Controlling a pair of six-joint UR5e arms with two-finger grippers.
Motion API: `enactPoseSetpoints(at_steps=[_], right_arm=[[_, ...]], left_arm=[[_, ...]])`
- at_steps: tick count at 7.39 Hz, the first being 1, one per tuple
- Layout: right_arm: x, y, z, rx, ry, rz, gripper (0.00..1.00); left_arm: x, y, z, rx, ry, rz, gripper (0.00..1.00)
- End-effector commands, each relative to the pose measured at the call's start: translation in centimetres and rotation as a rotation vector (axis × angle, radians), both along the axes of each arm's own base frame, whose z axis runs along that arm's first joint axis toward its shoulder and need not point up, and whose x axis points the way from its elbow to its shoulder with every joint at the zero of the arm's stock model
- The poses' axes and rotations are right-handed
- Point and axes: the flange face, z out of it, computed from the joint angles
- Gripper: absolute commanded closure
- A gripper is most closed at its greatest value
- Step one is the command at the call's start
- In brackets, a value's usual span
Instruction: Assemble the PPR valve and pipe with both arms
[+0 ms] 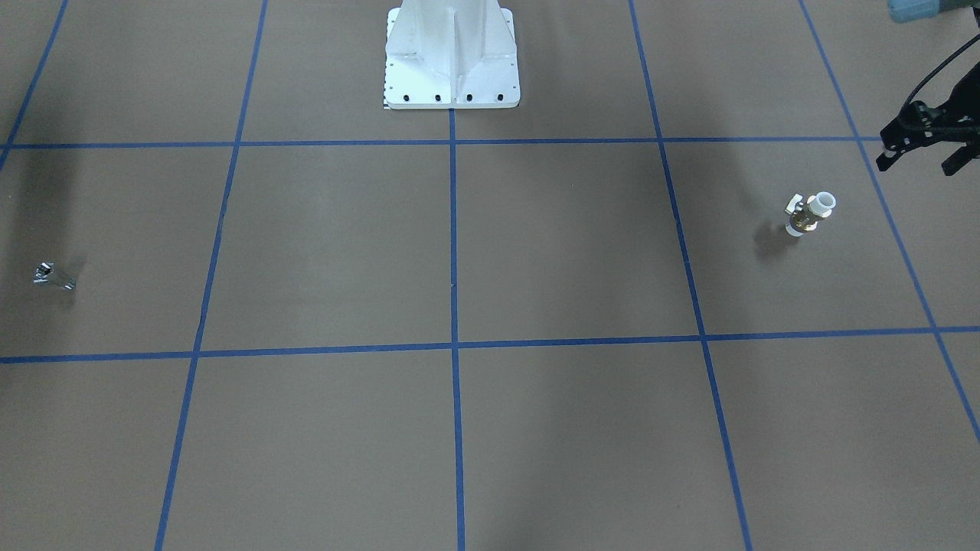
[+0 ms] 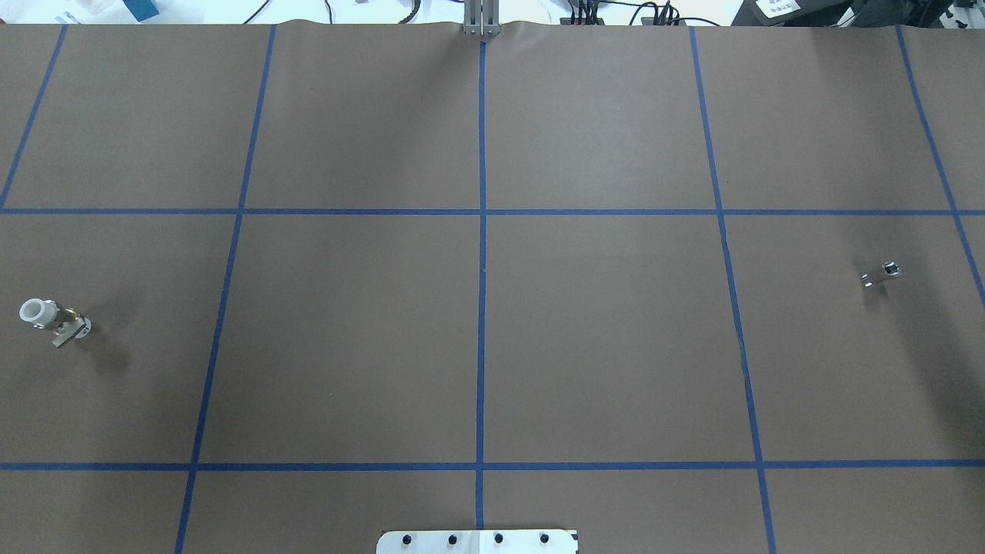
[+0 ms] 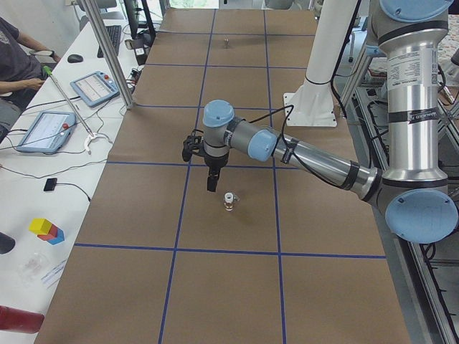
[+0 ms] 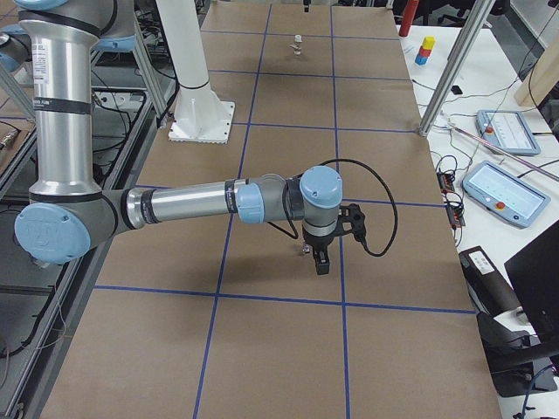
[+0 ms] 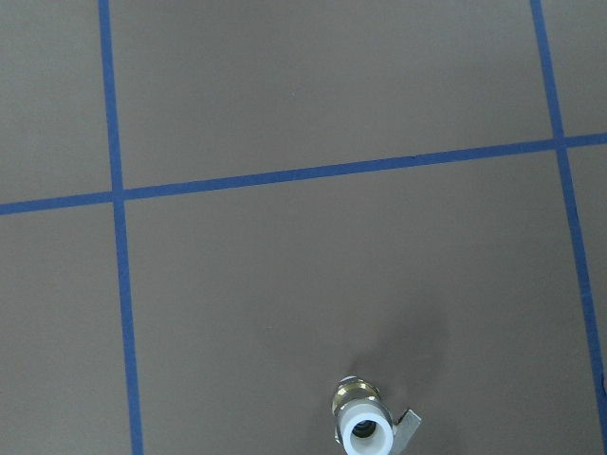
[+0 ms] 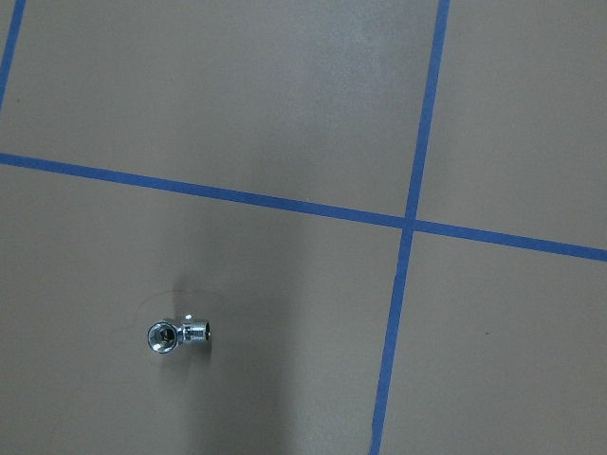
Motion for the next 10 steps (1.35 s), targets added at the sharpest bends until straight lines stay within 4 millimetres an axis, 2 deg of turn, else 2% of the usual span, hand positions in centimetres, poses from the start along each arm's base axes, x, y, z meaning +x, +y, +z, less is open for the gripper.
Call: enactPoseSetpoints(at_steps=[1,2,3,4,6,8,9,10], right_arm=[[-0.5,-0.2,0.1,0.024,0.0,-0.009,0.0],[-2.3,-0.3,0.1,0.024,-0.001,-0.045,0.0],[-3.0,-0.4,-0.1,0.029,-0.004,-0.062,0.0],[-3.4,-0.6,-0.2,0.032,-0.003,-0.071,0.0],[-3.6,-0.7,-0.4,0.039,-0.002,-0.074,0.0],[-3.8,-0.8,-0.5,0.042,-0.002,-0.079,0.0],[-3.9,-0.8,-0.7,0.045,-0.001,-0.08,0.0],[-4.0,-0.8,-0.7,0.046,-0.001,-0.083,0.0]], left_arm=[[2.4,-0.4,3.3,-0.02,0.001,0.025,0.0],[3.6,-0.8,4.7,0.028,0.025,0.045,0.0],[5.5,-0.7,6.1,0.01,0.03,0.045,0.01],[6.3,-0.8,8.1,0.022,0.041,0.053,0.01],[8.3,-0.2,8.2,0.018,0.063,0.062,0.01],[9.0,0.3,8.1,0.006,0.06,0.065,0.01],[9.4,1.6,9.4,-0.031,0.046,0.073,0.02],[9.4,1.8,9.6,-0.037,0.04,0.072,0.03]])
